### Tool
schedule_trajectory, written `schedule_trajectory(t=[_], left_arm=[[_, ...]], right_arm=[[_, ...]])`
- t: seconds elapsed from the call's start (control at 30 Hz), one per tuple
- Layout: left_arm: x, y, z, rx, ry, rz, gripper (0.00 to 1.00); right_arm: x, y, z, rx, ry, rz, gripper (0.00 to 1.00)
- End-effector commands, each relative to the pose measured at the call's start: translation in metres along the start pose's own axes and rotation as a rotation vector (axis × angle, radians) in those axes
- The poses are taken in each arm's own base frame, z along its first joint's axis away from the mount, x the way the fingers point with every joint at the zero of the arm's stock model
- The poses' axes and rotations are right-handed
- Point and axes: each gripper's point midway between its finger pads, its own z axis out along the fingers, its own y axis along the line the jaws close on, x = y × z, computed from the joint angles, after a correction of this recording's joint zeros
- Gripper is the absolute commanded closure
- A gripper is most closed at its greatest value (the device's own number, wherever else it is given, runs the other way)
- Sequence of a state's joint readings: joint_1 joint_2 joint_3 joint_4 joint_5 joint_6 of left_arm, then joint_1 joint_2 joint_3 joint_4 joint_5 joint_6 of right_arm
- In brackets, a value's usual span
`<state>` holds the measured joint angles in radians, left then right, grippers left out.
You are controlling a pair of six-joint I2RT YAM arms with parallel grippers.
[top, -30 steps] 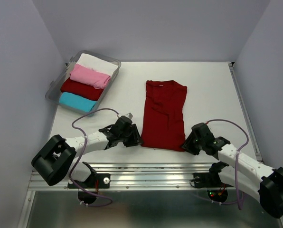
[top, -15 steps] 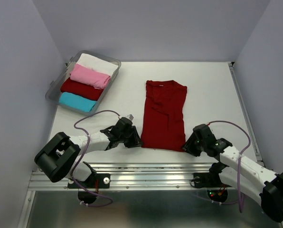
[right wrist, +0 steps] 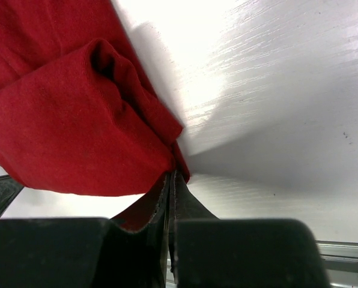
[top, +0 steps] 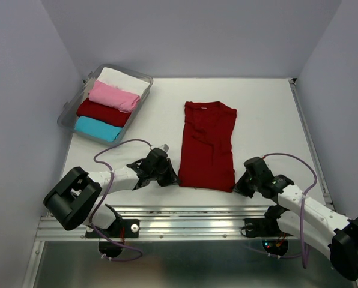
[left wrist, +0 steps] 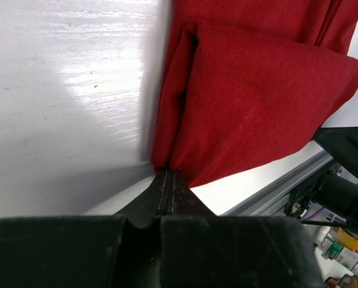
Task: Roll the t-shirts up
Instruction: Roll the T-shirt to the center of the board.
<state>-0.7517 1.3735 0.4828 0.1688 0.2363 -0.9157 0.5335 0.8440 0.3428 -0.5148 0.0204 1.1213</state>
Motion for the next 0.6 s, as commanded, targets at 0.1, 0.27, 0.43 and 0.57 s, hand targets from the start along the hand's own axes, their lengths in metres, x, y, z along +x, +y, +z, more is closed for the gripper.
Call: schedule_trajectory(t=[0.1, 0.27, 0.43, 0.57], left_arm=[[0.000, -0.006, -0.003, 0.017, -0.007, -0.004, 1.00], [-0.003, -0.011, -0.006, 0.026, -0.012, -0.010, 1.00], [-0.009, -0.017, -0.011, 0.021, -0.026, -0.009, 1.00], [-0.011, -0.019, -0.014, 0.012, -0.030, -0.012, 1.00]], right_arm=[[-0.004, 0.004, -0.003, -0.009, -0.020, -0.007, 0.99], [-0.008, 0.008, -0.008, -0.011, -0.034, -0.011, 0.99], [-0.017, 0.019, -0.015, -0.022, -0.060, -0.025, 0.99], [-0.022, 0.025, -0.018, -0.019, -0.072, -0.037, 0.99]])
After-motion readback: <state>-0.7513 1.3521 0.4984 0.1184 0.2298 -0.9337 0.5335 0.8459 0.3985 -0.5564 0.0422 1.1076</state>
